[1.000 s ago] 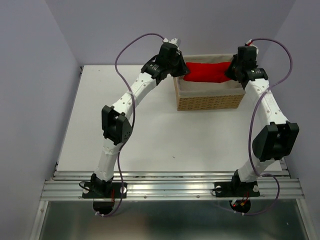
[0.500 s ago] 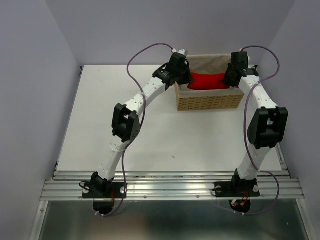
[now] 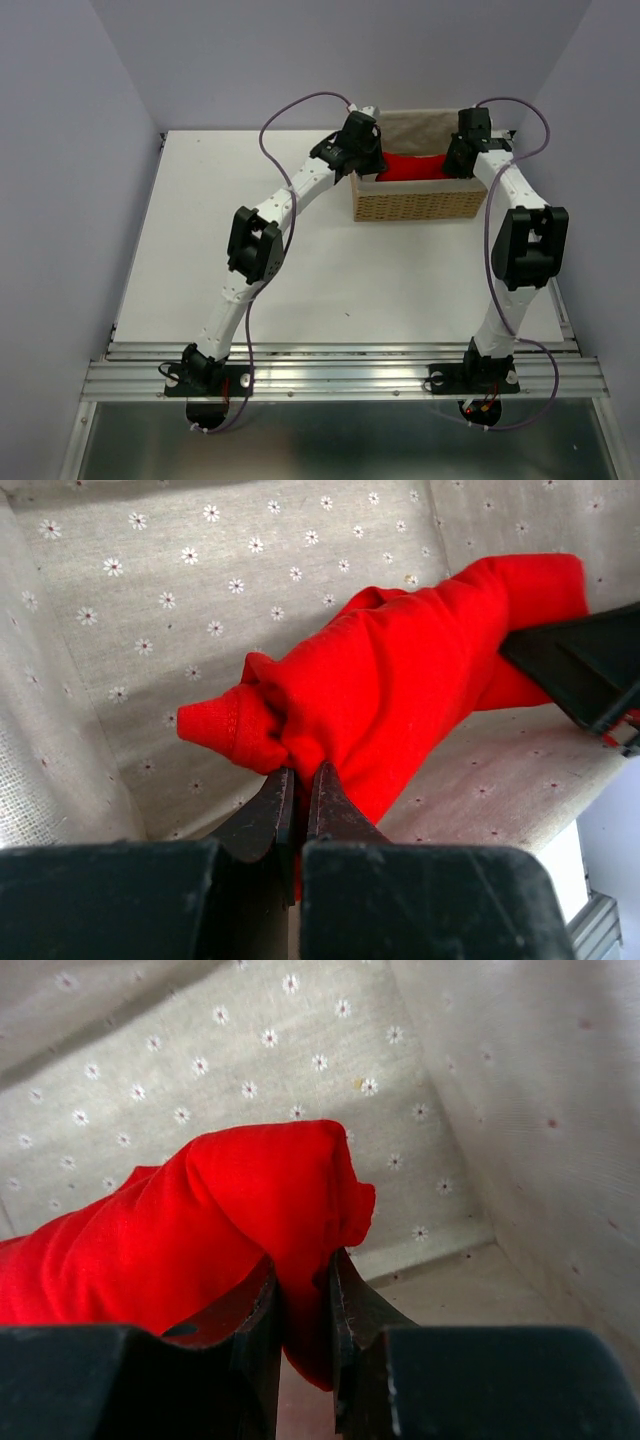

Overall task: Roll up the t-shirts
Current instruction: Place the T-shirt in the bin.

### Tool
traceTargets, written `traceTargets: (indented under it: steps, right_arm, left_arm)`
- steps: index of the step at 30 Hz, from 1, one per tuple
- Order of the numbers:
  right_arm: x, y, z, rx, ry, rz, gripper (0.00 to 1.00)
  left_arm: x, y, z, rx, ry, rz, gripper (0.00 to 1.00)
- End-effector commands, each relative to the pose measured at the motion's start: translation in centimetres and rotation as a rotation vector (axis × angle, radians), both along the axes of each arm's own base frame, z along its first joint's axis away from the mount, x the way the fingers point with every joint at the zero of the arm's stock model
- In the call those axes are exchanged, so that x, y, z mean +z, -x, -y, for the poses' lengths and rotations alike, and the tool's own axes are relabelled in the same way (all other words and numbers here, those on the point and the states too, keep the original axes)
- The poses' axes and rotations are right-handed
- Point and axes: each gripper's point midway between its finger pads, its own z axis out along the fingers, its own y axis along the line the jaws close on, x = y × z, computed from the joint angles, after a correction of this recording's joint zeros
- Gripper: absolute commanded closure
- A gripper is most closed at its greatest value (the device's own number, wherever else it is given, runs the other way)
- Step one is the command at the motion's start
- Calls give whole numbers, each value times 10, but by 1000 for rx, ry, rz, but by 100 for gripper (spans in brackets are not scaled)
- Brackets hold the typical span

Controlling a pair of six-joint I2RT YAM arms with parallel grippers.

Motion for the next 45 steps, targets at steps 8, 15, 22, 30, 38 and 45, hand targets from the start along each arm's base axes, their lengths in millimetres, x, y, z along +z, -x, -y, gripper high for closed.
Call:
traceTargets:
  steps: [8,15,22,30,38,45]
  right_arm:
    - [-12,15,-18,56,-84,-78,99]
    - [-4,39,-49,142,-196,-98,99]
    - [14,59,-65,158,-202,-66,99]
    - [36,69,-29,22,-63,9,99]
    - [18,80,-18,-3,-4,-40,99]
    - [-11,72,-13,-14,29,-82,99]
  left_arm:
    - [13,4,-19,6,-94,69,100]
    - [43,14,-46,29,-147,92,100]
    - [61,38,-57,11,-171,101,100]
    - [41,63,-29,-60,-232,99,100]
    - [17,61,-13,-77,-278,93,100]
    - [-25,44,-9,-59,-357,87,100]
